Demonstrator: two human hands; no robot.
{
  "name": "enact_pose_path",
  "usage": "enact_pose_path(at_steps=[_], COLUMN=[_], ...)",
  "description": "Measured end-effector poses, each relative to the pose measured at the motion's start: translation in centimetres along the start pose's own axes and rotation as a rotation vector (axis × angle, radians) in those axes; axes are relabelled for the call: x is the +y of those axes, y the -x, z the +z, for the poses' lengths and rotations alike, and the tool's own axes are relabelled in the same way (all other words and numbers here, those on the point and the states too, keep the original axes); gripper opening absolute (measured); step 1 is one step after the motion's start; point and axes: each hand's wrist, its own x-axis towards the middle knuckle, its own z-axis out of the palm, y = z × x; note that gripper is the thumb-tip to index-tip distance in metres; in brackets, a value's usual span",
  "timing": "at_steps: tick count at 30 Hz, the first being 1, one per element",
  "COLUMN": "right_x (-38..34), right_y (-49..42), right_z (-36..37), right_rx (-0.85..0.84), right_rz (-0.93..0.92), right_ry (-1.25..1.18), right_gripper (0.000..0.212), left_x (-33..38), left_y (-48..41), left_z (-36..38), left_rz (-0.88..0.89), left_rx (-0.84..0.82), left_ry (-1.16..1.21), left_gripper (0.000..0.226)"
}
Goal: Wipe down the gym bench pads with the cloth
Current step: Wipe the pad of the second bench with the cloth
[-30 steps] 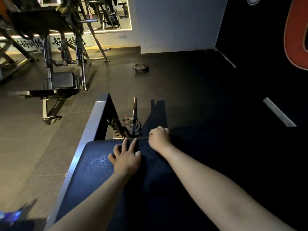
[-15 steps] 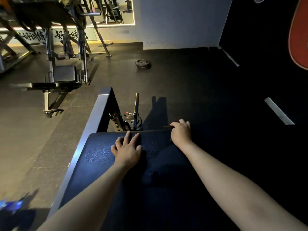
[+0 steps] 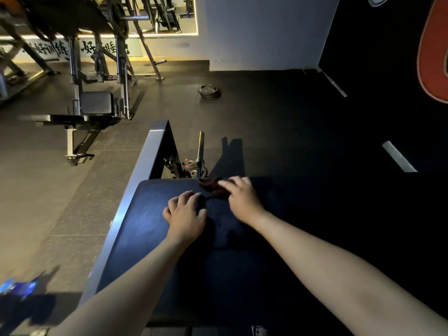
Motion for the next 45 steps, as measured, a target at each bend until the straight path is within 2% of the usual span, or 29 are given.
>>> enact_pose_path(at_steps=[2,4,8,12,16,19,22,25,29,34,36,40,43,45], right_x=[-0.3,-1.2,-3.3,-5.4,-6.2,-4.8,-4.7,-6.6,-9.9,-11.3,-10.3,-5.3,-3.8,-5.4], right_y=[-0.8,-0.3,4.5,11.0,13.1,10.0,8.2,9.2,14.0,20.8,22.0,23.7,24.9,25.5], right_z=[0.0,0.1,0.5,1.1,0.6,0.4,0.6,1.4,2.1,1.9,1.1,-1.2,-2.4,-1.9], right_rx=[0.016,0.017,-0.027,0.021,-0.069,-0.024,0.025,0.020,-0.036,-0.102,-0.089,0.157,0.208,0.224], right_rz=[0.141,0.172,0.049,-0.091,-0.202,-0.100,0.090,0.122,-0.016,-0.247,-0.267,-0.088,0.105,0.133], right_ry=[0.013,-0.012,-0.050,-0.078,-0.073,-0.007,0.007,-0.034,-0.100,-0.100,-0.042,-0.033,-0.047,-0.057], right_gripper=[0.060,0.057,0.048,0.042,0.043,0.055,0.060,0.055,0.047,0.043,0.042,0.042,0.043,0.044], left_x=[-0.7,-1.3,-2.3,-3.5,-4.7,-5.4,-6.2,-6.8,-6.7,-6.0,-5.7,-4.9,-5.2,-5.8], left_y=[1.4,2.5,4.3,6.2,9.5,11.3,13.3,15.3,17.5,19.7,21.3,23.7,24.5,24.9], left_z=[-0.2,-0.4,-0.5,-0.9,-1.8,-1.9,-2.2,-1.8,-0.9,-0.2,0.3,0.6,0.2,0.3], left_rz=[0.027,0.062,0.127,0.180,0.058,0.041,0.046,0.028,-0.088,-0.101,-0.102,-0.158,-0.105,-0.068], left_rx=[0.008,-0.005,-0.038,0.024,0.056,0.064,0.070,0.148,0.173,0.151,0.163,0.168,0.121,0.082], left_ry=[-0.044,-0.046,-0.007,0.084,-0.006,-0.042,-0.008,-0.013,-0.035,-0.075,-0.128,-0.103,-0.093,-0.077], left_gripper=[0.051,0.052,0.053,0.067,0.057,0.044,0.053,0.053,0.044,0.060,0.059,0.048,0.051,0.054])
